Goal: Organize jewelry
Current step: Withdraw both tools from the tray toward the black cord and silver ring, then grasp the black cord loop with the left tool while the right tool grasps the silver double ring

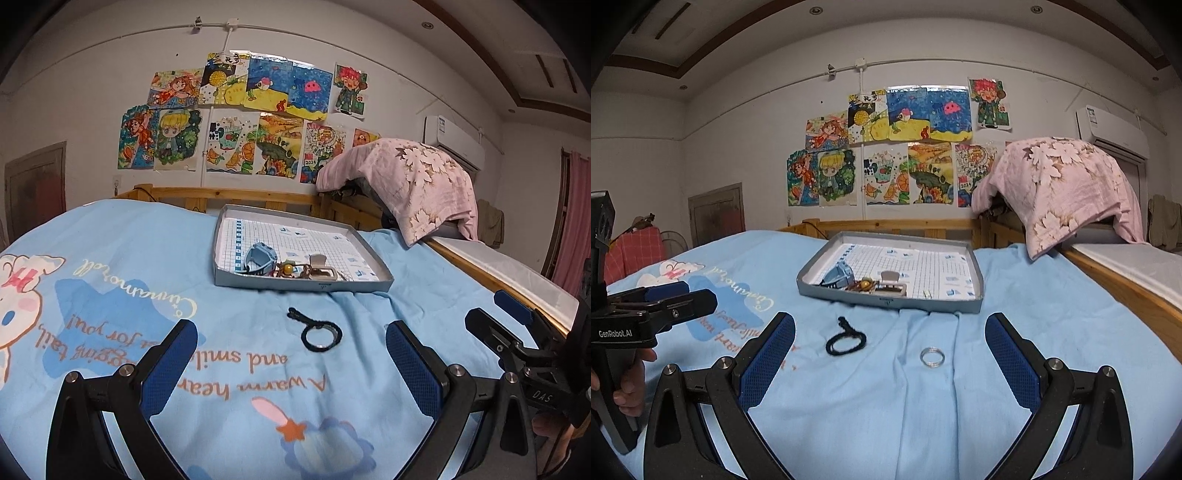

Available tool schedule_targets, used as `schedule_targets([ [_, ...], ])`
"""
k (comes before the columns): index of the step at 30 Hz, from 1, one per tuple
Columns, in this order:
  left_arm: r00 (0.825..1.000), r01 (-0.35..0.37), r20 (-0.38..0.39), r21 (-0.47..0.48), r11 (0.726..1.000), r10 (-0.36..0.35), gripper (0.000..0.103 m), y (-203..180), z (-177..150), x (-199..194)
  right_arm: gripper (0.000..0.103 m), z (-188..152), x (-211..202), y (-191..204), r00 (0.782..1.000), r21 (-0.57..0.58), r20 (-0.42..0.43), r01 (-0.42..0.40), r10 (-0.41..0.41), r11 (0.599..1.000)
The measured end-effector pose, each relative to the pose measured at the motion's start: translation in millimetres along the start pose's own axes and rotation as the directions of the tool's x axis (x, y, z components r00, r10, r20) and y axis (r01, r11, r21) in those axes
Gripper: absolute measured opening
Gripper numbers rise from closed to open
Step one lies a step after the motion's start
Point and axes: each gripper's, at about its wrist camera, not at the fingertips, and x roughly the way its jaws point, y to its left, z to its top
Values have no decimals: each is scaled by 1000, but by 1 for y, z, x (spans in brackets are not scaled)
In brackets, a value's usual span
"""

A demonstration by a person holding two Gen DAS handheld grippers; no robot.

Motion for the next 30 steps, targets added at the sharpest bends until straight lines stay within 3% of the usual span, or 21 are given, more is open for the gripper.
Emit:
schedule_targets([
  [13, 1000, -19, -17, 11, 1000, 19, 103, 12, 29, 54, 101, 30, 53, -16, 999, 19, 19, 42, -42, 999],
  [21, 999, -20, -33, 28, 999, 21, 103, 6, 33, 92, 101, 28, 93, -32, 998, 48, -25, 50, -49, 998],
  [30, 989, 28, -145, 41, 999, -22, 103, 1, 16, 132, 101, 11, 123, -49, 996, 80, -91, 32, -24, 996],
])
